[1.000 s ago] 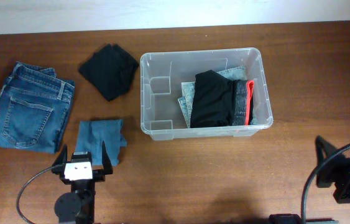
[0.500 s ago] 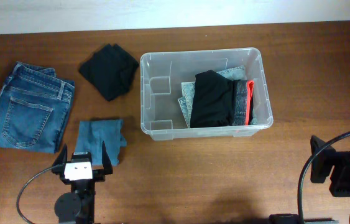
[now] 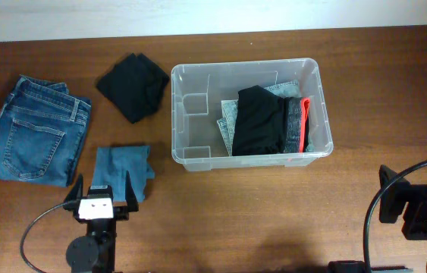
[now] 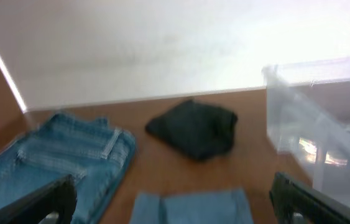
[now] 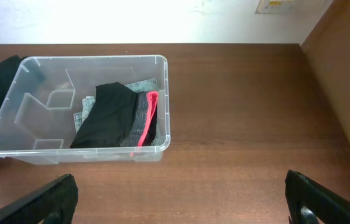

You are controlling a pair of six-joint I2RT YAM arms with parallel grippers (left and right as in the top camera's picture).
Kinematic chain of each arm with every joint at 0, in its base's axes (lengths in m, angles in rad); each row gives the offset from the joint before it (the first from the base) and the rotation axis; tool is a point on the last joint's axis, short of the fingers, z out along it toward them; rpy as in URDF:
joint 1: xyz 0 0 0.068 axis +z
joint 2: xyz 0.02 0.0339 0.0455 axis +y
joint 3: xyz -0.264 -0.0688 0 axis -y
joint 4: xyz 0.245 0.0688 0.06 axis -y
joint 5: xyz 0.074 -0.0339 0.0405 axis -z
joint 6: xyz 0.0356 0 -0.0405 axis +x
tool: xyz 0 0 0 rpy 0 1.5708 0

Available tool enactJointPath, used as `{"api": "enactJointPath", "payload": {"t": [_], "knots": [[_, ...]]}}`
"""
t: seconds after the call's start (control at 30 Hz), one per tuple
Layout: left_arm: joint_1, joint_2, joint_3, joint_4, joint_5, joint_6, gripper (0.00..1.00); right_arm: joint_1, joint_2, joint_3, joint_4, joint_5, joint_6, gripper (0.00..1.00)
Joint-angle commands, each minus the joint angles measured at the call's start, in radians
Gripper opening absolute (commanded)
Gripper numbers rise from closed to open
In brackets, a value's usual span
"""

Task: Pack container
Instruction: 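Move the left gripper to the light-blue denim piece and grasp it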

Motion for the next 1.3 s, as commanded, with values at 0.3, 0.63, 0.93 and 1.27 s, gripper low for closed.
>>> {"api": "enactJointPath", "payload": {"t": [0.3,0.63,0.93,1.27], "knots": [[0.002,0.143,0.367,-0.293,0.111,-0.013,0.99,-0.006,0.003,-0.004,0.001,0.015,0.006,0.99],[0.002,0.811,1.059,-0.875,0.113,-0.013,1.0,-0.006,0.003,-0.004,0.001,0.015,0.006,0.98],[0.002,1.149,1.218,-1.137,0.112,-0.028,1.0,-0.006,0.003,-0.004,0.001,0.015,0.006,0.99],[0.002,1.429,1.216,-1.139,0.112,-0.126,1.0,-0.006,0.003,-0.004,0.001,0.015,0.006,0.99]]}}
